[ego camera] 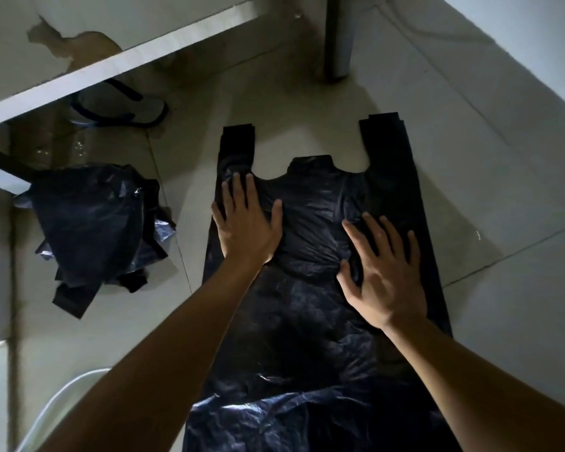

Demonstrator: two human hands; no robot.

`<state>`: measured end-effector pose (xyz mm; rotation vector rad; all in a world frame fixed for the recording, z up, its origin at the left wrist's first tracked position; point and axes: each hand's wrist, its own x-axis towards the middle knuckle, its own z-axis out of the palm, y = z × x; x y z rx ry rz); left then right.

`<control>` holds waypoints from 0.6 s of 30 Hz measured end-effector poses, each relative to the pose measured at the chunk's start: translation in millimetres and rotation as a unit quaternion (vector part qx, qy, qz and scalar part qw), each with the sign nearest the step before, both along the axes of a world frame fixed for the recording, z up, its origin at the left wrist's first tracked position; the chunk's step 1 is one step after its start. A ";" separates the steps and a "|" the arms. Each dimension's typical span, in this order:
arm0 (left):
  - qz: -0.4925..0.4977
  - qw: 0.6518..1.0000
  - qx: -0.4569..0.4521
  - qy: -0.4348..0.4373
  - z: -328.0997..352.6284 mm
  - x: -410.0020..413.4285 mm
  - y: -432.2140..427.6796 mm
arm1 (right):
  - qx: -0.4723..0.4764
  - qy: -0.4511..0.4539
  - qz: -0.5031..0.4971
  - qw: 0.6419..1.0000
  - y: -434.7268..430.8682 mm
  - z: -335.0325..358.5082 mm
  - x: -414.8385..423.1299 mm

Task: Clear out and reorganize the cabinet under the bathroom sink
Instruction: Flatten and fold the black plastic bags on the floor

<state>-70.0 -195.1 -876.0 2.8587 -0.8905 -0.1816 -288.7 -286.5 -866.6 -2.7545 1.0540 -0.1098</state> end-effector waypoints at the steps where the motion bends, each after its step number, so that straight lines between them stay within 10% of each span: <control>1: 0.001 1.000 0.004 -0.005 -1.8 0.7 0.8 | -0.003 -0.002 -0.001 1.000 0.3 -0.1 -0.3; 18: -0.075 0.997 0.012 0.012 15.4 -8.8 31.5 | 0.002 0.025 0.024 0.999 -5.9 16.4 -8.0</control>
